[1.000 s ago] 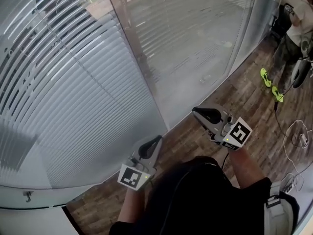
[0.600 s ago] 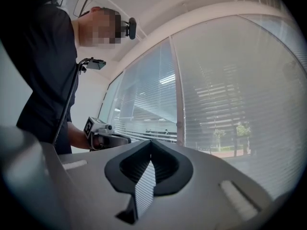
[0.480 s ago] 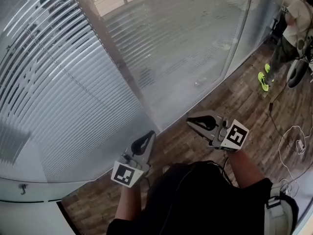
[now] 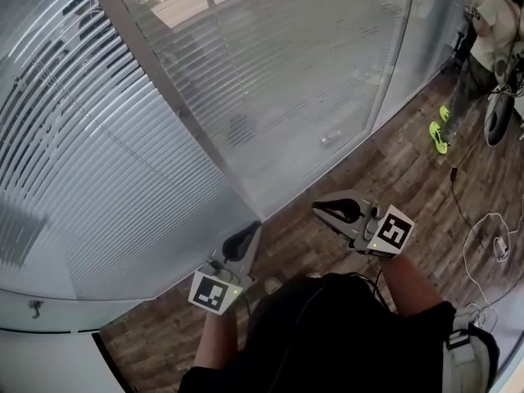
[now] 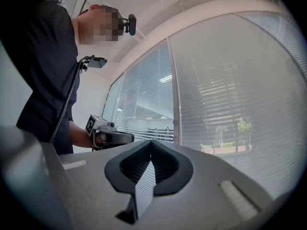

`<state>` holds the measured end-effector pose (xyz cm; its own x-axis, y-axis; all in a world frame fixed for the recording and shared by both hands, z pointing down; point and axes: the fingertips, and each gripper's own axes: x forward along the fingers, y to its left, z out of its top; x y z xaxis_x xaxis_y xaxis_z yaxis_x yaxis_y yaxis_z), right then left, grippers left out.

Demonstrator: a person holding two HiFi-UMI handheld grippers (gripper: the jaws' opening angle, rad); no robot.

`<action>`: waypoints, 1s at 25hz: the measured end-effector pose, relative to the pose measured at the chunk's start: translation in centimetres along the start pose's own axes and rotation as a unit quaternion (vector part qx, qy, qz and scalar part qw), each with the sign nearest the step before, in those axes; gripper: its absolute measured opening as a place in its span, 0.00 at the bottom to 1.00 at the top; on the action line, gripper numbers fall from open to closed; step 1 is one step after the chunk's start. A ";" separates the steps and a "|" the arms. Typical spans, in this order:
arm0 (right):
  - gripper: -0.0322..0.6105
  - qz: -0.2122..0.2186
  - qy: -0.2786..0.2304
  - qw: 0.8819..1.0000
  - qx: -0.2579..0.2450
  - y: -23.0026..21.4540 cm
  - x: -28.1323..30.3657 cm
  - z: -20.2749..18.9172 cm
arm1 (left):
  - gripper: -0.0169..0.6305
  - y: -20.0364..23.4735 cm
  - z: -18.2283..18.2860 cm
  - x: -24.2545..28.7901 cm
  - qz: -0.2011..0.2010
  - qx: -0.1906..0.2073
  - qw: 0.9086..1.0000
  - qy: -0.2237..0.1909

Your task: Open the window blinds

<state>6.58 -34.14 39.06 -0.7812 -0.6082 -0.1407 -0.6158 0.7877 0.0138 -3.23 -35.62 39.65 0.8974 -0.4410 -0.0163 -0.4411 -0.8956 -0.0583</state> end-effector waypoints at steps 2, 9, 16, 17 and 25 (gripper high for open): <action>0.06 -0.001 -0.001 1.000 -0.002 0.0 -0.4 0.2 | 0.03 -0.5 0.0 0.3 -0.002 0.000 1.000 -0.001; 0.06 0.004 0.004 1.000 -0.004 -0.5 -1.9 0.2 | 0.03 -1.6 -0.3 1.4 0.001 0.006 1.000 0.010; 0.06 0.005 0.009 1.000 -0.002 -0.7 -3.3 -0.4 | 0.03 -2.6 -0.1 2.4 0.003 0.010 1.000 0.003; 0.06 0.006 0.009 1.000 -0.003 -0.7 -3.3 -0.4 | 0.03 -2.6 -0.2 2.5 0.004 0.010 1.000 0.004; 0.06 -0.002 0.007 1.000 -0.013 -1.4 -4.8 -0.2 | 0.03 -3.5 -0.2 3.5 0.002 0.012 1.000 0.005</action>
<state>11.16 -32.39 39.94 -0.7804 -0.6125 -0.1262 -0.6209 0.7829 0.0400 1.47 -34.02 39.96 0.8953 -0.4455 -0.0072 -0.4446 -0.8920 -0.0818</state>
